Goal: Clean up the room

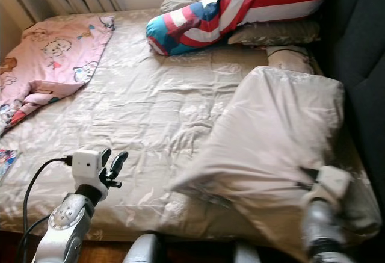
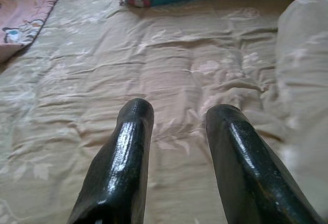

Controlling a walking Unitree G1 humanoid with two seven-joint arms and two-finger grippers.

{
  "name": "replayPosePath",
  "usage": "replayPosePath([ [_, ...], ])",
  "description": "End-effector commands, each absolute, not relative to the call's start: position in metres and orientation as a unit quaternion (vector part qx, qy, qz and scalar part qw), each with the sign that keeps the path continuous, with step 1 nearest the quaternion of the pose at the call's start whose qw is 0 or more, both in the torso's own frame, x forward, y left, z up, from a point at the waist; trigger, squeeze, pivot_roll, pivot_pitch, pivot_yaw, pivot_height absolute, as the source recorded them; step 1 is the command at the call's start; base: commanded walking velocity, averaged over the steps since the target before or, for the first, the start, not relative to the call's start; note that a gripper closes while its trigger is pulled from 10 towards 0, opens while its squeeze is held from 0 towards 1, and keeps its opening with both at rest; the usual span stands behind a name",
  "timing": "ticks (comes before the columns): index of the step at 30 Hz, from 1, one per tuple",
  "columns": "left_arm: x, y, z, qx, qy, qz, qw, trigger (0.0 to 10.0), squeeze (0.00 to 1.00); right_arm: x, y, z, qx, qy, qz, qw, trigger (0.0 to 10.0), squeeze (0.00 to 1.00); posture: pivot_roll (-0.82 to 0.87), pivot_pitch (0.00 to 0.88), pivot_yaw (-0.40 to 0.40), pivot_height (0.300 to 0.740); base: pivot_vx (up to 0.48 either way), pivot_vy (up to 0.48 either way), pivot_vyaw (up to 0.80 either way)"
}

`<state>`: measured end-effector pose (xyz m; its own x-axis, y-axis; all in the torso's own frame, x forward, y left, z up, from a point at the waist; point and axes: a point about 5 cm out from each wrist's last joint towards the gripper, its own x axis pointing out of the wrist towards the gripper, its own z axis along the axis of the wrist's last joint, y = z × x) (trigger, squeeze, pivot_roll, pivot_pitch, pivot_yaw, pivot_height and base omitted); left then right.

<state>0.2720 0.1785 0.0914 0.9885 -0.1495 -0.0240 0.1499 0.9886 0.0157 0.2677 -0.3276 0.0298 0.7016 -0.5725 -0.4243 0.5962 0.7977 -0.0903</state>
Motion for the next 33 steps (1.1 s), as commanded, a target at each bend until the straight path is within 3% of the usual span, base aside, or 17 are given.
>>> replayPosePath([
  [1,0.271,0.183,0.087,0.013,0.017,-0.069,0.997,10.0,0.0,0.263,-0.368,0.062,0.002,0.164,-0.389,0.907,0.0,0.0,-0.04,0.087,0.095,0.655,0.0,0.0,0.0],
  [2,0.271,0.183,0.087,0.013,0.017,-0.069,0.997,10.0,0.0,0.263,-0.368,0.062,0.002,0.164,-0.389,0.907,0.0,0.0,-0.04,0.087,0.095,0.655,0.0,0.0,0.0],
  [7,0.271,0.184,0.086,0.013,0.017,-0.069,0.997,10.0,0.0,0.243,-0.424,0.109,-0.065,0.128,-0.464,0.874,0.0,0.0,-0.05,0.087,0.098,0.655,0.0,0.0,0.0],
  [9,0.27,0.184,0.084,0.014,0.018,-0.068,0.997,10.0,0.0,0.239,-0.434,0.12,-0.092,0.12,-0.476,0.866,0.0,0.0,-0.05,0.087,0.102,0.655,0.0,0.0,0.0],
  [12,0.27,0.183,0.083,0.015,0.019,-0.07,0.997,10.0,0.0,0.245,-0.428,0.117,-0.096,0.131,-0.463,0.871,0.0,0.0,-0.05,0.089,0.104,0.655,0.0,0.0,0.0],
  [13,0.27,0.183,0.083,0.015,0.019,-0.07,0.997,10.0,0.0,0.247,-0.425,0.114,-0.099,0.135,-0.456,0.874,3.6,0.0,-0.05,0.089,0.104,0.655,0.0,0.0,0.0],
  [14,0.27,0.183,0.083,0.016,0.02,-0.07,0.997,10.0,0.0,0.25,-0.42,0.112,-0.101,0.137,-0.447,0.878,10.0,0.0,-0.05,0.089,0.104,0.655,0.0,0.0,0.0],
  [17,0.269,0.182,0.082,0.016,0.02,-0.071,0.997,10.0,0.0,0.254,-0.414,0.107,-0.096,0.138,-0.435,0.884,10.0,0.0,-0.05,0.088,0.105,0.655,0.0,0.0,0.0],
  [19,0.269,0.183,0.082,0.016,0.02,-0.07,0.997,10.0,0.0,0.261,-0.407,0.109,-0.094,0.12,-0.421,0.894,10.0,1.0,-0.05,0.087,0.104,0.655,0.0,0.0,0.0],
  [23,0.27,0.183,0.082,0.016,0.019,-0.071,0.997,10.0,0.0,0.273,-0.393,0.112,-0.151,0.105,-0.369,0.911,10.0,1.0,-0.05,0.084,0.102,0.655,0.0,0.0,0.0],
  [29,0.271,0.18,0.08,0.012,0.019,-0.072,0.997,10.0,0.0,0.289,-0.369,0.109,-0.13,0.078,-0.301,0.942,10.0,1.0,-0.05,0.075,0.097,0.655,0.0,0.0,0.0],
  [30,0.271,0.179,0.08,0.01,0.019,-0.073,0.997,10.0,0.0,0.292,-0.362,0.107,-0.134,0.076,-0.28,0.948,10.0,0.73,-0.05,0.075,0.097,0.655,0.0,0.0,0.0],
  [31,0.271,0.178,0.079,0.008,0.019,-0.073,0.997,10.0,0.0,0.299,-0.345,0.102,-0.127,0.067,-0.239,0.96,10.0,0.0,-0.06,0.07,0.094,0.655,0.0,0.0,0.0],
  [33,0.272,0.176,0.077,0.007,0.021,-0.074,0.997,10.0,0.0,0.306,-0.321,0.097,-0.113,0.05,-0.189,0.974,10.0,0.0,-0.06,0.068,0.092,0.655,0.0,0.0,0.0],
])
